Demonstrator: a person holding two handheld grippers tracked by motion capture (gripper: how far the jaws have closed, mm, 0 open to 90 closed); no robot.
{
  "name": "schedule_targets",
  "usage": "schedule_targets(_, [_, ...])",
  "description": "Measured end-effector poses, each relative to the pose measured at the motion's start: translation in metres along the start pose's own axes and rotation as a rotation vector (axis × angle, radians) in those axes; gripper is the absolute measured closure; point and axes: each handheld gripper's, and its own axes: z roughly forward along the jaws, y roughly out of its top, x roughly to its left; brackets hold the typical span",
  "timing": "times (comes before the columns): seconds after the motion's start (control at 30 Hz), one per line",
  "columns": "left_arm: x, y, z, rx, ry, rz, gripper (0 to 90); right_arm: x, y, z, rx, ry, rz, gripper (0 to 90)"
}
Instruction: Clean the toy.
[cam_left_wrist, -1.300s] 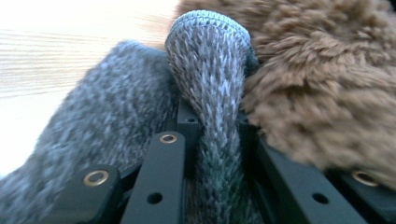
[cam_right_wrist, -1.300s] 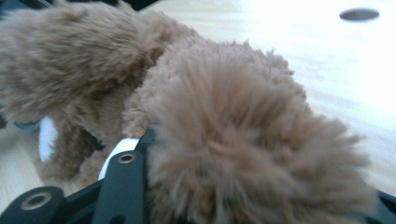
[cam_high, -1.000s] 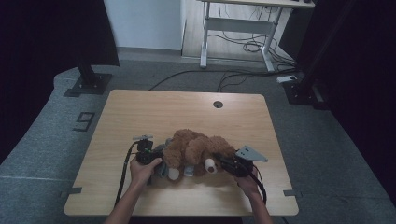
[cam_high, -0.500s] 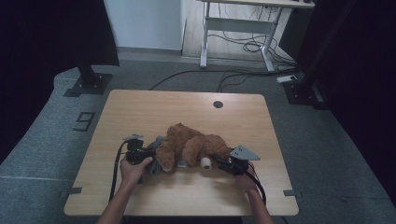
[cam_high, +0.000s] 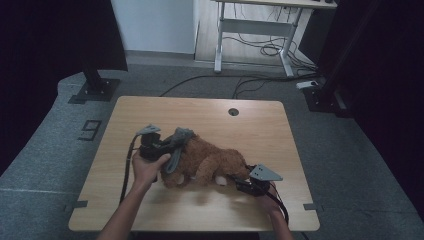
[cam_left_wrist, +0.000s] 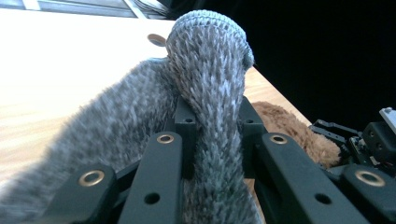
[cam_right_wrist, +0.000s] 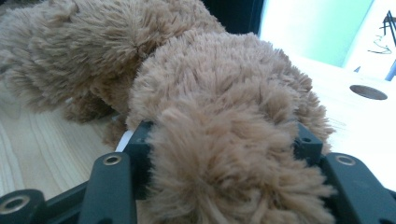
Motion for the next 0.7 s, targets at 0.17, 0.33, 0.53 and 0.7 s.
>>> schedule_targets(0.17, [-0.01,-0.01,0.034,0.077,0.037,0.03,75.9,-0.001,0.0,-0.002,-0.004,0.001,0.003,38.5])
schedule_targets(0.33, [-0.01,-0.027,0.038,0.071,0.062,0.049,76.8,-0.004,0.004,-0.007,0.003,0.0,0.112,24.7])
schedule_targets(0.53, [-0.018,-0.048,0.03,0.041,0.087,0.097,77.3,-0.017,0.01,-0.022,0.01,0.103,0.275,17.4])
schedule_targets(0.7, [-0.019,-0.065,0.023,0.014,0.068,0.096,77.5,-0.025,0.013,-0.038,0.019,0.068,0.344,13.0])
